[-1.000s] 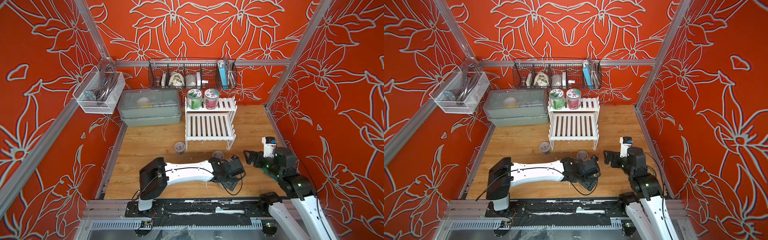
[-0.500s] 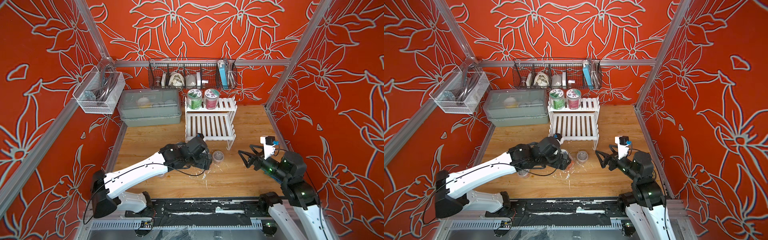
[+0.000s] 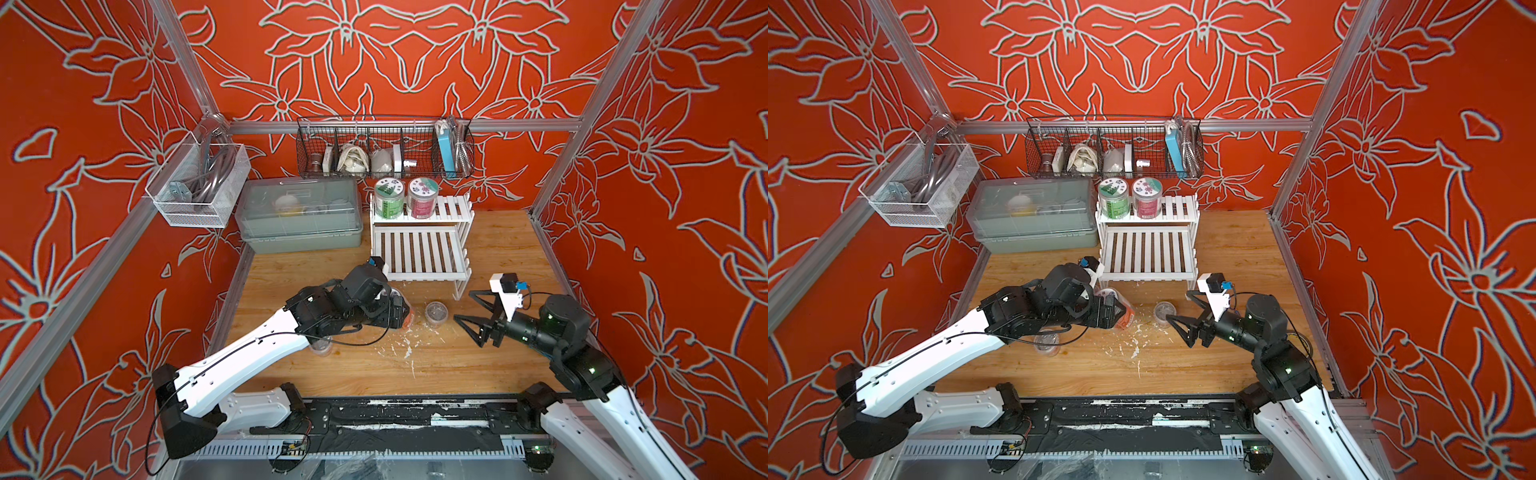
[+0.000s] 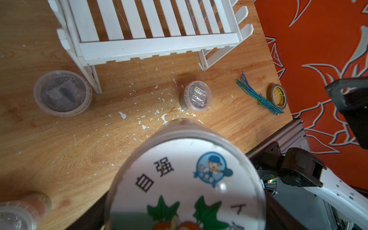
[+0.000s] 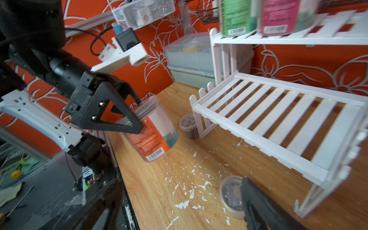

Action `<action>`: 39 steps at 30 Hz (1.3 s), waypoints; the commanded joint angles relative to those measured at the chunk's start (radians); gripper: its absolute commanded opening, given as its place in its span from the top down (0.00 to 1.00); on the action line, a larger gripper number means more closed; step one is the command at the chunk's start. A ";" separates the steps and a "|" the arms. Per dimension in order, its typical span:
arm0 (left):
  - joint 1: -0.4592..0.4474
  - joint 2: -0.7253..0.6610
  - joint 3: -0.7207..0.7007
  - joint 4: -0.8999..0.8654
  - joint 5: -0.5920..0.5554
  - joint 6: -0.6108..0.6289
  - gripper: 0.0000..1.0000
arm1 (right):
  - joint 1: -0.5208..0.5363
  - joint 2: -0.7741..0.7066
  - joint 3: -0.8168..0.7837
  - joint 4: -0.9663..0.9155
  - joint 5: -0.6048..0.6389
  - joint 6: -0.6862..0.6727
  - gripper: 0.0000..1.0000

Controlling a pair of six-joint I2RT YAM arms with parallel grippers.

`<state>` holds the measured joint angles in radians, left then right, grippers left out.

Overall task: Place the seed container on the shelf
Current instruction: Pick up the seed jar at the center of the board.

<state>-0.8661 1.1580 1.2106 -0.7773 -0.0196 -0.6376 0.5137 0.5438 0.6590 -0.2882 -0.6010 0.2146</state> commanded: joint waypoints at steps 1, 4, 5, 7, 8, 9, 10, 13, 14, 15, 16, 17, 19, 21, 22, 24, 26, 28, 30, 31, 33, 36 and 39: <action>0.009 -0.030 0.007 0.024 0.025 -0.014 0.23 | 0.089 0.037 0.027 0.030 0.096 -0.082 0.05; 0.010 -0.041 0.007 0.031 0.038 -0.021 0.23 | 0.152 0.047 0.013 0.083 0.130 -0.104 0.04; 0.010 -0.044 0.006 0.032 0.043 -0.021 0.23 | 0.172 0.051 0.009 0.099 0.142 -0.113 0.03; 0.010 -0.050 0.003 0.036 0.052 -0.024 0.23 | 0.206 0.068 0.008 0.119 0.157 -0.132 0.03; 0.010 -0.053 0.001 0.039 0.060 -0.026 0.23 | 0.224 0.077 0.007 0.127 0.168 -0.141 0.03; 0.010 -0.056 0.000 0.043 0.066 -0.025 0.23 | 0.240 0.088 0.007 0.136 0.176 -0.149 0.03; 0.010 -0.058 -0.002 0.047 0.072 -0.027 0.23 | 0.258 0.098 0.005 0.147 0.184 -0.161 0.03; 0.010 -0.070 -0.011 0.065 0.093 -0.031 0.23 | 0.316 0.139 0.012 0.163 0.229 -0.194 0.03; 0.010 -0.072 -0.013 0.069 0.096 -0.032 0.23 | 0.336 0.155 0.018 0.164 0.251 -0.206 0.02; 0.010 -0.076 -0.016 0.073 0.101 -0.031 0.23 | 0.358 0.168 0.021 0.169 0.273 -0.215 0.01; 0.010 -0.078 -0.020 0.077 0.105 -0.033 0.23 | 0.376 0.179 0.023 0.178 0.289 -0.226 0.00; 0.009 -0.081 -0.023 0.080 0.108 -0.034 0.23 | 0.397 0.190 0.024 0.188 0.310 -0.237 0.00; 0.010 -0.081 -0.026 0.088 0.121 -0.034 0.23 | 0.429 0.212 0.026 0.209 0.348 -0.256 0.00; 0.010 -0.080 -0.026 0.091 0.134 -0.035 0.24 | 0.450 0.237 0.028 0.227 0.371 -0.269 0.00; 0.010 -0.078 -0.026 0.093 0.140 -0.036 0.24 | 0.455 0.249 0.030 0.232 0.380 -0.274 0.00; 0.010 -0.077 -0.027 0.098 0.151 -0.034 0.24 | 0.461 0.268 0.033 0.241 0.397 -0.282 0.00; 0.010 -0.077 -0.027 0.099 0.163 -0.034 0.24 | 0.464 0.279 0.033 0.253 0.409 -0.288 0.00; 0.010 -0.073 -0.029 0.105 0.179 -0.036 0.24 | 0.465 0.286 0.031 0.266 0.410 -0.291 0.00; 0.010 -0.073 -0.037 0.118 0.194 -0.043 0.24 | 0.465 0.301 0.036 0.273 0.409 -0.297 0.00; 0.010 -0.073 -0.041 0.126 0.201 -0.046 0.24 | 0.467 0.307 0.040 0.272 0.405 -0.299 0.00; 0.010 -0.072 -0.051 0.139 0.206 -0.052 0.24 | 0.470 0.321 0.047 0.281 0.387 -0.303 0.00; 0.010 -0.067 -0.059 0.150 0.208 -0.057 0.25 | 0.479 0.334 0.048 0.303 0.328 -0.313 0.00; 0.010 -0.057 -0.060 0.156 0.211 -0.059 0.25 | 0.492 0.353 0.059 0.310 0.298 -0.317 0.00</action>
<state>-0.8581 1.1007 1.1461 -0.6785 0.1650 -0.6891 0.9909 0.8845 0.6785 -0.0193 -0.2531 -0.0811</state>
